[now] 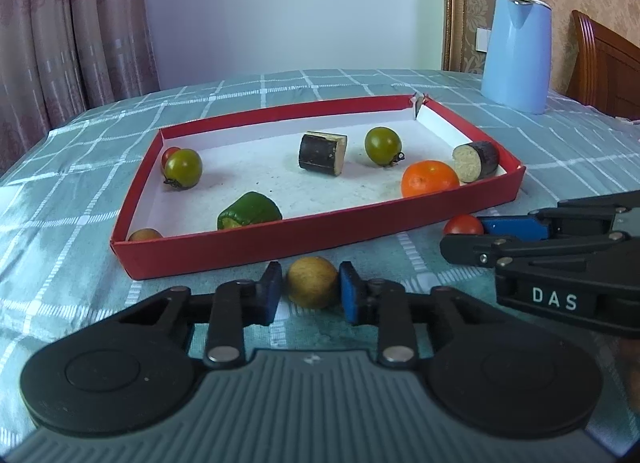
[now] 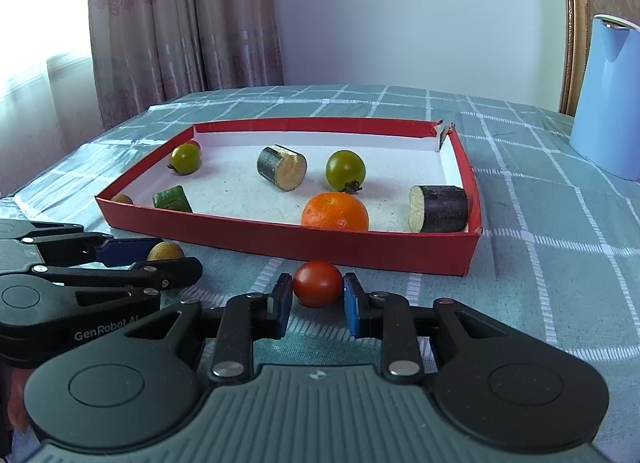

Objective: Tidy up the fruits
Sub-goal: 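Drop the red tomato into the tray with the right tool while the left tool releases the brown fruit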

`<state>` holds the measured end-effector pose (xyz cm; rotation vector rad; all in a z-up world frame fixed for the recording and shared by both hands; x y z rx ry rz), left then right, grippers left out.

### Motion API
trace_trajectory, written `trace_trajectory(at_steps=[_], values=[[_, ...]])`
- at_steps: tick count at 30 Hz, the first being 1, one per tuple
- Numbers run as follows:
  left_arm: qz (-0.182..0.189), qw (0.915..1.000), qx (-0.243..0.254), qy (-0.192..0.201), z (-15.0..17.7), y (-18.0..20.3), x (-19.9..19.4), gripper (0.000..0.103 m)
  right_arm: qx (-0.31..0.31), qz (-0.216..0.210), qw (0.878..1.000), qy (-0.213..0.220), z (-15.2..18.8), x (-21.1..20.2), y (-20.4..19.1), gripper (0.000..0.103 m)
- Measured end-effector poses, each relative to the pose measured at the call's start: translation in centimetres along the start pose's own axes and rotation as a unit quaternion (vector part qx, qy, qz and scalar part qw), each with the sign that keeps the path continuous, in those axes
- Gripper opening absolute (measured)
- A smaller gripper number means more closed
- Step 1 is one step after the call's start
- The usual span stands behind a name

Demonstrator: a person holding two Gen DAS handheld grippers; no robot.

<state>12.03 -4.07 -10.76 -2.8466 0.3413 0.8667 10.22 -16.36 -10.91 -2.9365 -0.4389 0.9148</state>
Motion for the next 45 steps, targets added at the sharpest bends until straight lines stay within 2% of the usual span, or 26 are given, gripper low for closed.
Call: trace_trajectory(at_steps=[10, 17, 22, 28, 37, 45], values=[[0.001, 0.9998, -0.002, 0.019, -1.0, -0.1, -1.4, 0.026, -0.021, 0.002, 0.999, 0.026, -0.6, -1.9, -0.3, 0.026], [-0.013, 0.9988, 0.002, 0.047, -4.0, -0.7, -1.9, 0.026, -0.031, 0.029, 0.997, 0.064, -3.4, -3.1, 1.0, 0.026], [-0.027, 0.9981, -0.007, 0.055, -6.0, -1.6, -0.8, 0.026, -0.025, 0.047, 0.996, 0.073, -5.0, -2.4, 2.3, 0.027], [-0.053, 0.9973, -0.012, 0.049, -7.3, -2.4, 1.7, 0.026, -0.019, 0.062, 0.996, 0.066, -6.3, -0.4, 3.4, 0.026], [-0.091, 0.9953, -0.029, 0.016, -8.0, -4.6, 6.6, 0.026, 0.013, 0.083, 0.996, 0.036, -8.0, 3.9, 6.2, 0.026], [-0.093, 0.9946, -0.046, -0.005, -7.8, -5.8, 8.4, 0.026, 0.023, 0.095, 0.995, 0.005, -8.0, 7.2, 7.2, 0.026]])
Point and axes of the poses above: each gripper's, at about its wrist camera, not at the fingertips, and x roughly the way its jaws point, y to its right, z to its underside, the point moved 9 cm from there along x, roughly the way its jaws point, and after that the axes turned 3 degrees about -z, right-handed, at the moved point
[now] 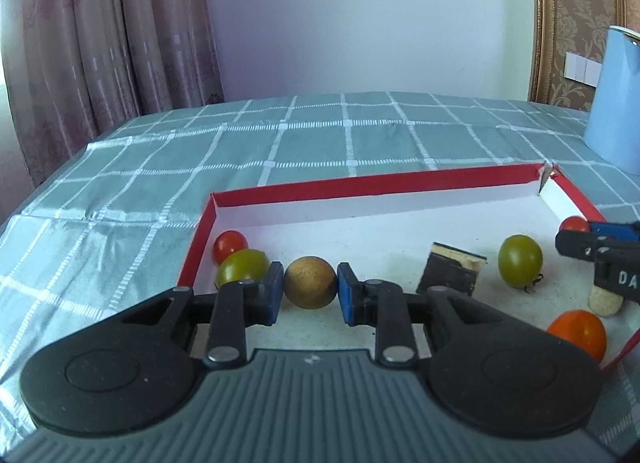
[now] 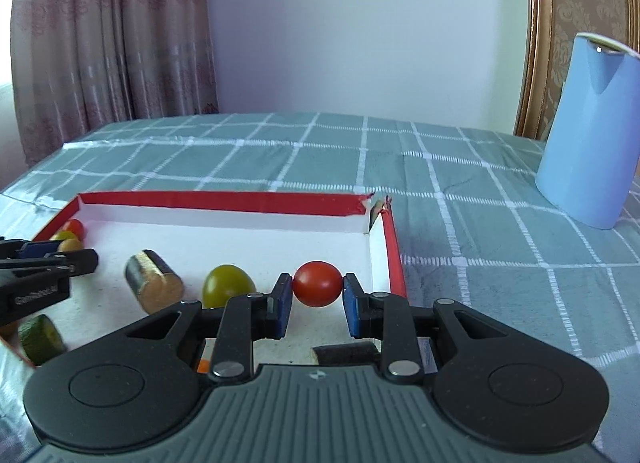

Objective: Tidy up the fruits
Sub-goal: 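Drop the red tomato into the tray with the right tool while the left tool releases the brown fruit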

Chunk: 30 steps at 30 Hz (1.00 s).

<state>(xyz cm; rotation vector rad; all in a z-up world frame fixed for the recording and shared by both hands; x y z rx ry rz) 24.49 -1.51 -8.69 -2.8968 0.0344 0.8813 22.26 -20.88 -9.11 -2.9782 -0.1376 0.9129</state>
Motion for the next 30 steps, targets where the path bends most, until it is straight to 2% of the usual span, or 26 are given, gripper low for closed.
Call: trace_trajectory(at_steps=[12, 30], values=[[0.0, 0.9998, -0.002, -0.021, 0.3, 0.1, 1.3, 0.026, 0.001, 0.002, 1.0, -0.019, 0.5, 1.3, -0.3, 0.026], [-0.013, 0.9998, 0.002, -0.015, 0.4, 0.3, 1.3, 0.029, 0.005, -0.002, 1.0, -0.015, 0.7, 1.2, -0.6, 0.026]])
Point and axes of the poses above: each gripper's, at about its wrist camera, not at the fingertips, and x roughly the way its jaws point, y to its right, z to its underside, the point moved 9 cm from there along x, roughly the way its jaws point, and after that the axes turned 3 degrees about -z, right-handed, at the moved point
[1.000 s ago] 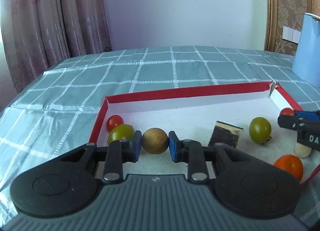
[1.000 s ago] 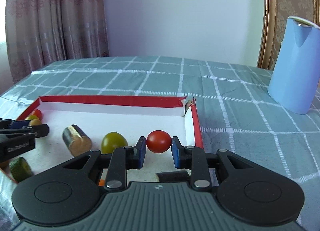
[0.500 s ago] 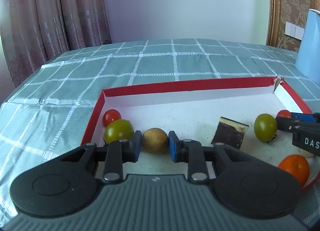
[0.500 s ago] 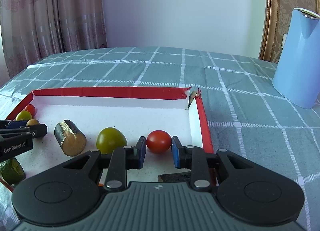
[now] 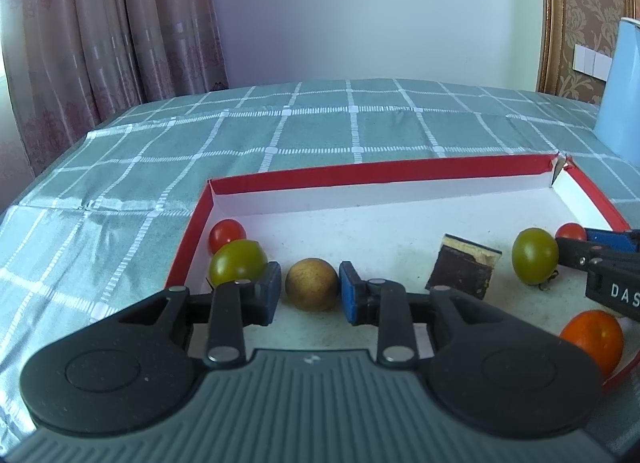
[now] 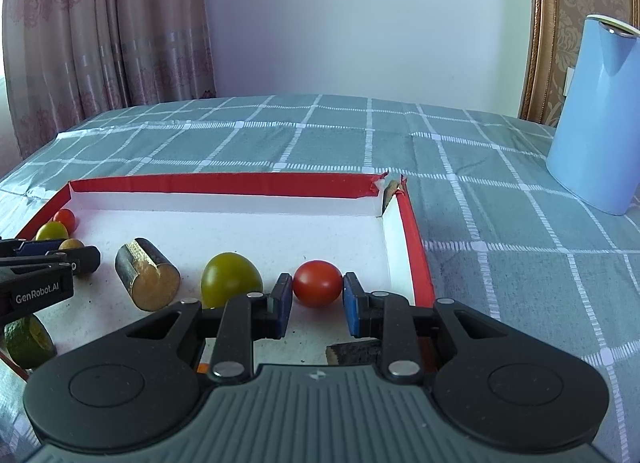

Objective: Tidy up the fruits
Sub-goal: 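Drop the red tomato into the tray with the right tool while the left tool releases the brown fruit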

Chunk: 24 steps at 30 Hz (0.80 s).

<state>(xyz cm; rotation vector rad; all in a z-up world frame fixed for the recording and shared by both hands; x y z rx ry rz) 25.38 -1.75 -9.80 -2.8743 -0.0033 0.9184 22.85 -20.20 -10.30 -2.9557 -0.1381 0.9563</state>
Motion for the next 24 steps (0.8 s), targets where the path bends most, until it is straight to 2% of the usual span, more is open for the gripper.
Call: trace_trajectory(at_steps=[4, 6, 8, 15, 16, 18, 19, 20, 24], values=[[-0.001, 1.0, 0.001, 0.001, 0.1, 0.0, -0.1, 0.033, 0.003, 0.0, 1.0, 0.0, 0.0, -0.1, 0.1, 0.026], [0.004, 1.0, -0.002, -0.001, 0.2, 0.0, -0.1, 0.051, 0.004, 0.0, 1.0, 0.001, 0.1, -0.1, 0.1, 0.026], [0.003, 1.0, -0.001, 0.0, 0.2, 0.0, -0.1, 0.059, 0.007, -0.002, 1.0, 0.002, 0.1, -0.1, 0.1, 0.026], [0.007, 1.0, 0.007, 0.0, 0.5, 0.2, -0.4, 0.068, 0.015, -0.012, 1.0, 0.003, 0.1, -0.3, 0.1, 0.028], [0.008, 0.9999, 0.006, 0.0, 0.6, 0.2, -0.5, 0.069, 0.02, -0.017, 1.0, 0.004, 0.1, -0.4, 0.2, 0.03], [0.008, 0.9999, 0.008, 0.001, 0.7, 0.2, -0.7, 0.069, 0.021, -0.021, 1.0, 0.007, 0.2, -0.6, 0.1, 0.043], [0.008, 0.9999, 0.009, 0.001, 0.8, 0.3, -0.7, 0.069, 0.02, -0.013, 1.0, 0.01, 0.3, -0.8, 0.2, 0.061], [0.008, 0.9999, 0.01, 0.001, 0.8, 0.3, -0.8, 0.07, 0.018, -0.009, 1.0, 0.014, 0.3, -0.9, 0.2, 0.073], [0.01, 0.9999, 0.009, 0.0, 1.0, 0.2, -0.9, 0.07, 0.01, -0.01, 0.999, 0.03, 0.0, -1.7, -0.2, 0.073]])
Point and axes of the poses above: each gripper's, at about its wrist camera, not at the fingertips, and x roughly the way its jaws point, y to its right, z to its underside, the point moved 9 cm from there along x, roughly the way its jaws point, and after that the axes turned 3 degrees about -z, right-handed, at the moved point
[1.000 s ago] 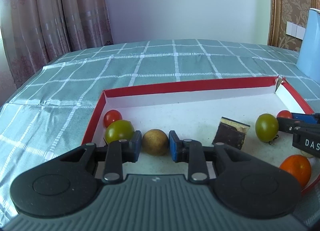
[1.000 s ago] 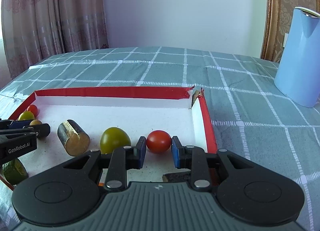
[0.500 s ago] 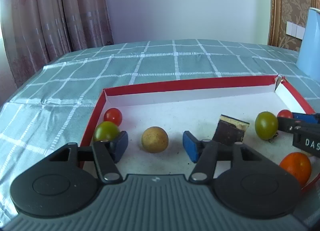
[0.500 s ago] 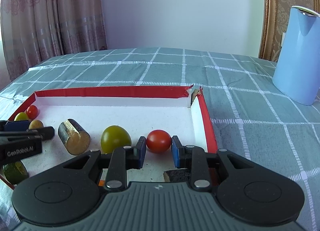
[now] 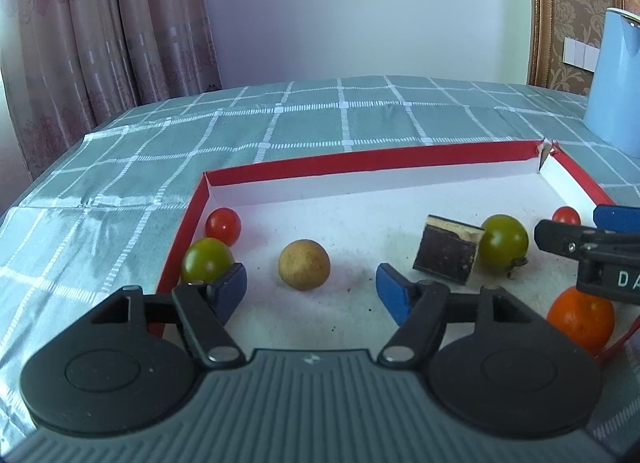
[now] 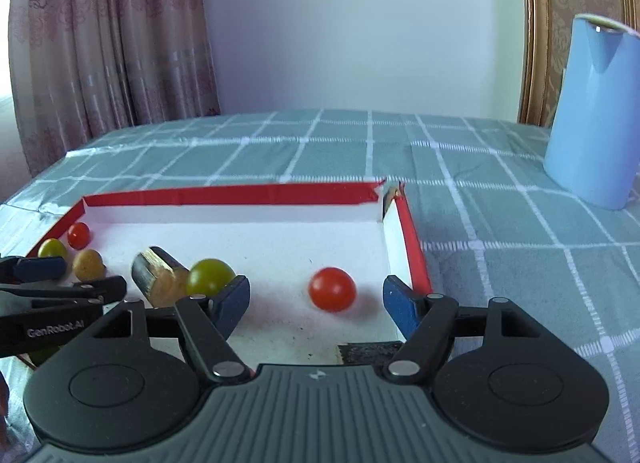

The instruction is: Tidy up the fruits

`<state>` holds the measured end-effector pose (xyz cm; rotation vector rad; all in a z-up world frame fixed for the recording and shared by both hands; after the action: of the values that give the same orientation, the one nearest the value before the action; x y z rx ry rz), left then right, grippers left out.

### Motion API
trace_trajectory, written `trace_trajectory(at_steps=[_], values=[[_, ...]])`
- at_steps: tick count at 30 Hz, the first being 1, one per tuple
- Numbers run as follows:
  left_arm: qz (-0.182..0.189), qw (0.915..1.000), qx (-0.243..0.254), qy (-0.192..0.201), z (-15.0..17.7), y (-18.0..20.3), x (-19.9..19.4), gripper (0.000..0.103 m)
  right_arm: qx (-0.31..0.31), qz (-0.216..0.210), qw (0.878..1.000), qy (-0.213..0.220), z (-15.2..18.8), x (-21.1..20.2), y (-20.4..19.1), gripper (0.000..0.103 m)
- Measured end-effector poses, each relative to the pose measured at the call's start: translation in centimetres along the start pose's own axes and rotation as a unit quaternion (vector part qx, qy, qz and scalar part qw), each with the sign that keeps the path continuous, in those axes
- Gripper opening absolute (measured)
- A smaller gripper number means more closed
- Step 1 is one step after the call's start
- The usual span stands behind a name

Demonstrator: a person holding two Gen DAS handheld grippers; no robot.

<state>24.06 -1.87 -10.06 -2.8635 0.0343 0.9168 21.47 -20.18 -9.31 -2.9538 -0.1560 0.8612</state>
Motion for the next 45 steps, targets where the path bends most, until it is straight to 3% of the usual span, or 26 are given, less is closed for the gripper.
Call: trace_trajectory(at_steps=[14, 18, 21, 45], values=[[0.006, 0.9999, 0.006, 0.013, 0.7, 0.2, -1.8, 0.083, 0.007, 0.003, 1.0, 0.029, 0.1, -2.2, -0.1, 0.079], [0.0, 0.9998, -0.003, 0.017, 0.9, -0.2, -2.4, 0.096, 0.015, -0.003, 0.999, 0.034, 0.3, -3.0, -0.2, 0.079], [-0.01, 0.9996, -0.002, 0.027, 0.9, -0.5, -2.9, 0.098, 0.014, -0.004, 0.999, 0.037, 0.6, -3.6, -0.3, 0.08], [0.0, 0.9999, -0.014, 0.01, 2.7, -0.4, -4.6, 0.1, 0.011, -0.006, 0.998, 0.062, 1.8, -6.1, -1.0, 0.084]])
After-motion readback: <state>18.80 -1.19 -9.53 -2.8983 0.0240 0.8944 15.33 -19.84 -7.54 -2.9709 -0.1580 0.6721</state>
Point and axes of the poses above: each gripper's, at about its wrist camera, not at the fingertips, and x roughly the way its jaws point, y to its right, z to its underside, the point moved 9 cm from there along x, roughly the way its jaws point, and after that the axes turned 3 degrees about -z, right-handed, at the moved point
